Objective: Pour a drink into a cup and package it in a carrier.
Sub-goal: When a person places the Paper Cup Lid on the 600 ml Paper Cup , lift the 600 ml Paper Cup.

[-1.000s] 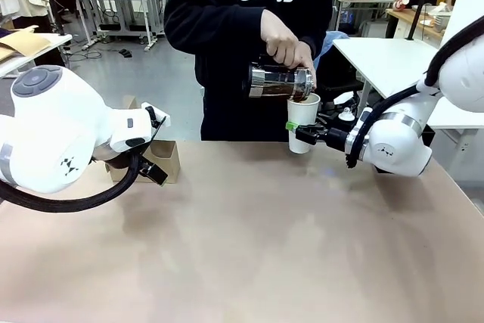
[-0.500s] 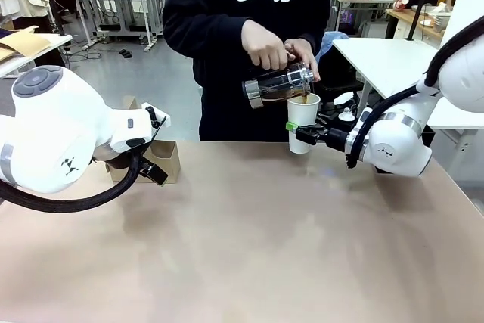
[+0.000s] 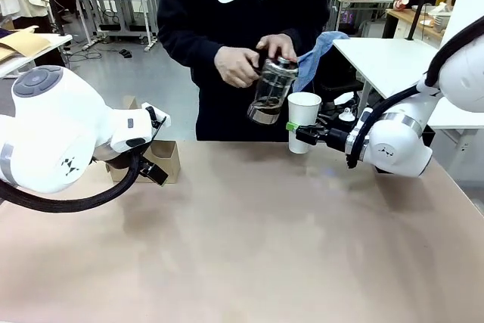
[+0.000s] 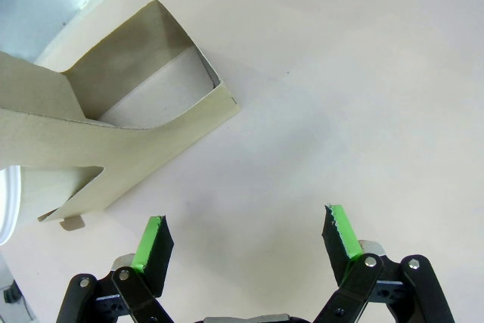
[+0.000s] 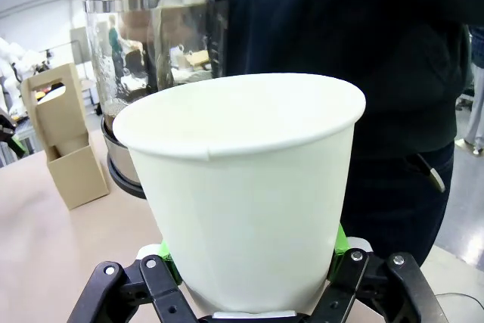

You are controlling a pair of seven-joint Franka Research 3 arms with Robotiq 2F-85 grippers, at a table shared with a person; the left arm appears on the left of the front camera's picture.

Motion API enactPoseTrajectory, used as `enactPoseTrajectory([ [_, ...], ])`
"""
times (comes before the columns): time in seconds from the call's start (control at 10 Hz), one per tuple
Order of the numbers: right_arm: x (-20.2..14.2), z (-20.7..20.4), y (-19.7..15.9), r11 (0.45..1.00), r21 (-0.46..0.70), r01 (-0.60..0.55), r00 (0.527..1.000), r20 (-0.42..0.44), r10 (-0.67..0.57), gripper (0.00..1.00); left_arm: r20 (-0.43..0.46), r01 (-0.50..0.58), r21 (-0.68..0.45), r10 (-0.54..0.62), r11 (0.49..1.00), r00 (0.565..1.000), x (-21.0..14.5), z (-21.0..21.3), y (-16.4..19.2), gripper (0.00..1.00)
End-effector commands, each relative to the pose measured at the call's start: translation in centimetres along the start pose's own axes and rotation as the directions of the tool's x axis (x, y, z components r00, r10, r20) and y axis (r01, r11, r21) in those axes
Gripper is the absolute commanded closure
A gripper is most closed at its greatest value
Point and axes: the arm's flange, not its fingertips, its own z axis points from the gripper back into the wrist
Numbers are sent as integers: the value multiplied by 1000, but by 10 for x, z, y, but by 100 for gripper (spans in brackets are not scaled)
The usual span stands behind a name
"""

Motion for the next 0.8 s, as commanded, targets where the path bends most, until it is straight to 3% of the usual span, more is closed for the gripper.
enactPoseTrajectory([
  [0.0,3,-2,2,1000,-2,-2,1000,-3,2,19,1,-2,-2,2,1000,1000,0,0,1,0],
  [0.7,3,-2,2,1000,-2,-2,1000,-3,2,19,1,-2,-2,2,1000,1000,0,0,1,0],
])
